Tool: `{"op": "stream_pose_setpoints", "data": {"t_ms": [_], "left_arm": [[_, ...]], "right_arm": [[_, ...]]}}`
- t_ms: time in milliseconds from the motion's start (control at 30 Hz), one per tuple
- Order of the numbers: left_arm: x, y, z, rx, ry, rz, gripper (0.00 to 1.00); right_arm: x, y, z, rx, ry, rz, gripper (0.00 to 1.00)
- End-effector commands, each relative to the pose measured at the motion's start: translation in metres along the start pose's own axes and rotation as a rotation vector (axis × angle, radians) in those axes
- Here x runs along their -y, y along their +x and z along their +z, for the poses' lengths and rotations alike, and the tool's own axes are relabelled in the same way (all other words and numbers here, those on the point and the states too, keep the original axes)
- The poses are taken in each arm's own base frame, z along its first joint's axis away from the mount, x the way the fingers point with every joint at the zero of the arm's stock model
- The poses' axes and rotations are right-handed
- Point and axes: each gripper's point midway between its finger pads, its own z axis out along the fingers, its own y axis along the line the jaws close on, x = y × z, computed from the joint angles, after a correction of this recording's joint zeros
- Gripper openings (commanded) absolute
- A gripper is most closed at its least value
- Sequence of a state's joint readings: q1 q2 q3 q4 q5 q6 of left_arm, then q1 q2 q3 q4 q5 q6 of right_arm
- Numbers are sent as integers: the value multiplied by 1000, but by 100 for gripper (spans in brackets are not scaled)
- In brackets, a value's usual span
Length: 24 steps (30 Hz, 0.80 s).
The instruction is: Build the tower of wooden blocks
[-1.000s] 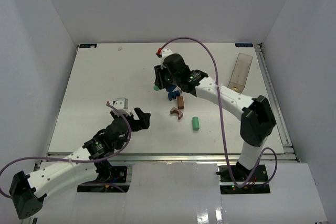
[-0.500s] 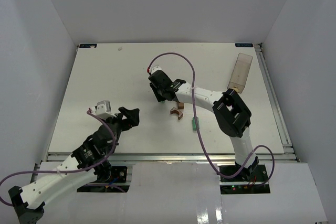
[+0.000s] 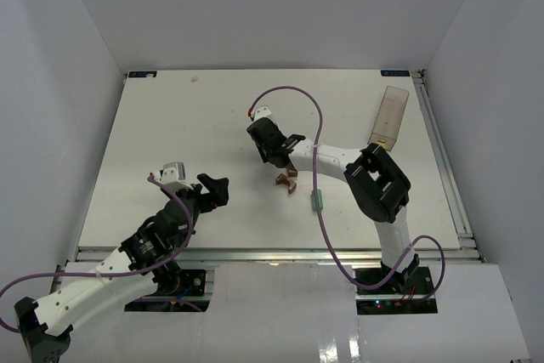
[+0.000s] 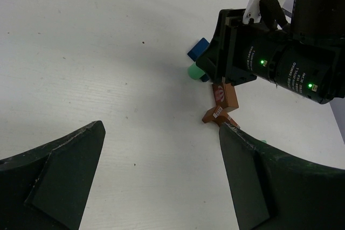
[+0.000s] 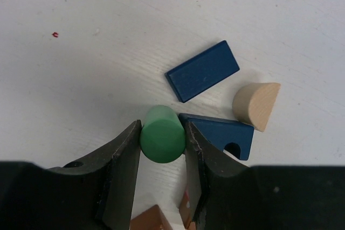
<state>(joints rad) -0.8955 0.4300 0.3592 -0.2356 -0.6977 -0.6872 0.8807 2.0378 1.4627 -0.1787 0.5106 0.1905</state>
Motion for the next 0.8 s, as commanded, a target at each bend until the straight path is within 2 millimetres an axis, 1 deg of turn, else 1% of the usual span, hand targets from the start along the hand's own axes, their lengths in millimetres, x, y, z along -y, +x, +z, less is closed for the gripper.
{"op": "stream_pose_setpoints", "data": {"t_ms": [0, 200, 367, 600, 667, 733, 767], "left_arm": [[1, 1, 1, -5, 3, 13, 98], [1, 1, 1, -7, 0, 17, 98], [1, 0, 1, -4, 3, 15, 98], [1, 0, 1, -2, 3, 17, 98], [1, 0, 1, -3, 2, 16, 98], [1, 0, 1, -2, 1, 16, 98], [0, 0, 1, -2, -1, 17, 98]], "right_arm": [[20, 12, -2, -32, 48, -10, 8], [-5, 6, -16, -19, -61, -5, 8], [-16, 9, -22, -47, -98, 8, 8], [-24, 21, -22, -70, -106, 10, 8], [-25, 23, -21, -73, -106, 13, 10], [-25, 23, -21, -73, -107, 15, 15], [-26, 24, -22, -73, -107, 16, 20]]}}
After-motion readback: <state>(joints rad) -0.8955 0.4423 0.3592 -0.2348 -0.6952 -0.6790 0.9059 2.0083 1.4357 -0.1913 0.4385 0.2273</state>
